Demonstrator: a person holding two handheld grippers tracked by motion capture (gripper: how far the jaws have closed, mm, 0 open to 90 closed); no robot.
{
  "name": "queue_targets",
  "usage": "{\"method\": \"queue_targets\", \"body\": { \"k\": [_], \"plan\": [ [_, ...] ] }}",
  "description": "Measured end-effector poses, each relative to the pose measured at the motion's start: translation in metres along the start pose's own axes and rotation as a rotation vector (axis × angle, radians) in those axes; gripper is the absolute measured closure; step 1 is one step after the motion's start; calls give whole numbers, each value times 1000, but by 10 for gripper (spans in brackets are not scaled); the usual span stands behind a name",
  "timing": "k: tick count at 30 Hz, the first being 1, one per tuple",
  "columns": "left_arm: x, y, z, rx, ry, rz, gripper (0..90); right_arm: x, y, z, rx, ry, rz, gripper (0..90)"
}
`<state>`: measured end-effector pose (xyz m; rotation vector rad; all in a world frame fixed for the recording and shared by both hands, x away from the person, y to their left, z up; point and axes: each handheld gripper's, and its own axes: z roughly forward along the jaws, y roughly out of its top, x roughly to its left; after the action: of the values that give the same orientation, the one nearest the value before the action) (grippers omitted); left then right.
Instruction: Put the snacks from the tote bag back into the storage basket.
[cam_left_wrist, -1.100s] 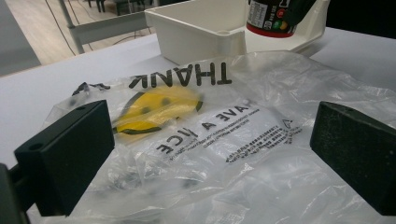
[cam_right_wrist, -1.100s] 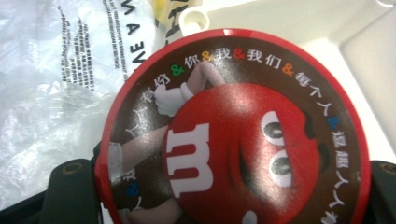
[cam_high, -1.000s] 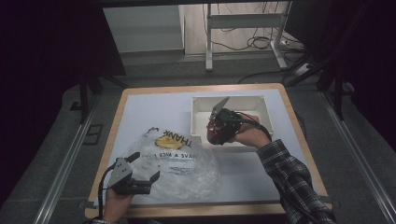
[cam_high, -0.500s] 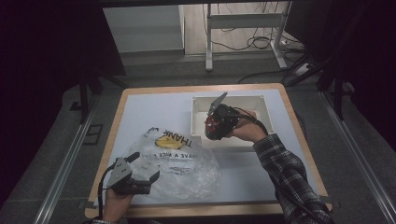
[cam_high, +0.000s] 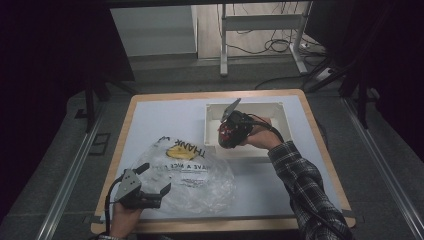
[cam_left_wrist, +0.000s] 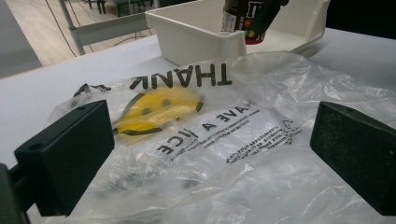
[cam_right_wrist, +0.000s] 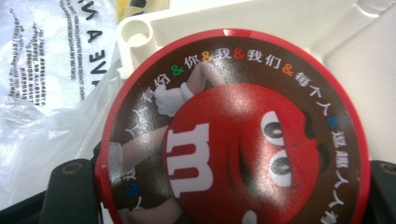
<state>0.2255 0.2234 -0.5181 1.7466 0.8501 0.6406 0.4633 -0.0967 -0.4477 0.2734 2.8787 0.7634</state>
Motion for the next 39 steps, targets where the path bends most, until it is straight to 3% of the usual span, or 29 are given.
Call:
{"method": "queue_targets", "body": {
  "k": [16, 39],
  "plan": [
    [0, 0, -1, -4, 12, -2, 0, -12, 0, 10, -7, 1, 10, 256],
    [0, 0, -1, -9, 13, -2, 0, -21, 12, 24, 3, 24, -16, 257]
  ]
}}
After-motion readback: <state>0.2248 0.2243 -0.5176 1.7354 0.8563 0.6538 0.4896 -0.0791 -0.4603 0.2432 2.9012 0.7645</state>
